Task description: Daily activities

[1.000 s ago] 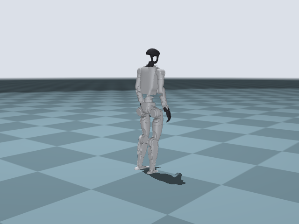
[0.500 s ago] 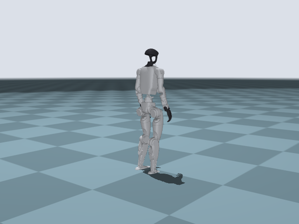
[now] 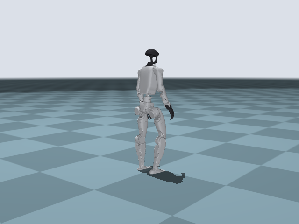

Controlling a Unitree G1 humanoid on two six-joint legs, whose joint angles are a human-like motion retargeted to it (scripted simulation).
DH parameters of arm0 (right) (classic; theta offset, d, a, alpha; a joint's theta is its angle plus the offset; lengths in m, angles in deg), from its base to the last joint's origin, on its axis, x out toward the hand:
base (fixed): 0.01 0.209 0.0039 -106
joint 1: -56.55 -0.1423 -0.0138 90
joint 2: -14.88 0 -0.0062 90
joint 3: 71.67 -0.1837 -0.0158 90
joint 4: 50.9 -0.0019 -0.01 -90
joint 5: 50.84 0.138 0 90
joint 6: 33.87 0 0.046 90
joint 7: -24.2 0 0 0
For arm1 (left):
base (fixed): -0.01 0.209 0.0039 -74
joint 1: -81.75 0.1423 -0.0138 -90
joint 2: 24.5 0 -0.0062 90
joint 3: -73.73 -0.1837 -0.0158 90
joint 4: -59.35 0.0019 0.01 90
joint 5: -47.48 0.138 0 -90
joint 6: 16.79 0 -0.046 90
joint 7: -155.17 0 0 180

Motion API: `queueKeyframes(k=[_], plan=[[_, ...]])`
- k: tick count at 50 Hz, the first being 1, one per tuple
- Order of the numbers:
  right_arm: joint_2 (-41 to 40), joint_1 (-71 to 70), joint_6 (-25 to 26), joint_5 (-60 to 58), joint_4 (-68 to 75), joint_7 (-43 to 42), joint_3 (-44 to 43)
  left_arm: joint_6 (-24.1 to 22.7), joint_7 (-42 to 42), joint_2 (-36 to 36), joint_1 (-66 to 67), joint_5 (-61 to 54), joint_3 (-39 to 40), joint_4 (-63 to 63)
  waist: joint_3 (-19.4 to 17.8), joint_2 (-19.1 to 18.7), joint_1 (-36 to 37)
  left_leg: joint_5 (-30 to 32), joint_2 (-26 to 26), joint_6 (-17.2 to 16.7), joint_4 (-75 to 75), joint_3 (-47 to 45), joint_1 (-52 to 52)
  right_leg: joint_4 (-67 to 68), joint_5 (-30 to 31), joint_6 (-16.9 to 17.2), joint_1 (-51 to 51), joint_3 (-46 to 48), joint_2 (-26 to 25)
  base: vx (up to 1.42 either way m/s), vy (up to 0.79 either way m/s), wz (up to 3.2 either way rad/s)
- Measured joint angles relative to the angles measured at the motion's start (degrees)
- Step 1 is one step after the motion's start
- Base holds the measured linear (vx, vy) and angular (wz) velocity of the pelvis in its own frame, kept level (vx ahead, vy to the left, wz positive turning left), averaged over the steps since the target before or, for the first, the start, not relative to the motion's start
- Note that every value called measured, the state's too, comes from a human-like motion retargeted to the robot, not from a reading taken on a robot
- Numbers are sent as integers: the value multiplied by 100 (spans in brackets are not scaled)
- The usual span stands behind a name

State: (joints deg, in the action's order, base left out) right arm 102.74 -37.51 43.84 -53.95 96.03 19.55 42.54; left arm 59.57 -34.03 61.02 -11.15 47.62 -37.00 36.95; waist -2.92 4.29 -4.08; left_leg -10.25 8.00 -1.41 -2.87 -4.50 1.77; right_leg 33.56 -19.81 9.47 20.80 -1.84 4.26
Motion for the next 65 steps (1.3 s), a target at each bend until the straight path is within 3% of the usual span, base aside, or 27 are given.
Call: queueKeyframes(k=[13,27,37,65], plan=[[51,187,13,-26,-293,-94,-12,18,-49,27,112,-68,-4,-104,231,-220,192,-16,-136,-16,-5,-79,153,-1247,320,-129,-388,147,-201,0,0,0],[-336,757,58,-45,40,-409,21,-31,-185,-418,633,-16,-308,-189,749,-399,438,97,-242,14,-208,-199,118,-1851,605,-156,-570,75,-319,1,-2,-5],[-366,821,41,48,108,-393,-14,-39,-85,-446,703,-71,-396,-115,929,-567,435,55,-399,22,-208,-195,198,-3853,1637,-166,-1425,87,-461,0,0,0],[-416,733,122,284,536,-409,-144,42,73,-576,683,-213,-446,157,922,-620,363,45,-406,37,-209,-173,37,-3853,1658,-146,-1593,66,-466,0,0,0]])
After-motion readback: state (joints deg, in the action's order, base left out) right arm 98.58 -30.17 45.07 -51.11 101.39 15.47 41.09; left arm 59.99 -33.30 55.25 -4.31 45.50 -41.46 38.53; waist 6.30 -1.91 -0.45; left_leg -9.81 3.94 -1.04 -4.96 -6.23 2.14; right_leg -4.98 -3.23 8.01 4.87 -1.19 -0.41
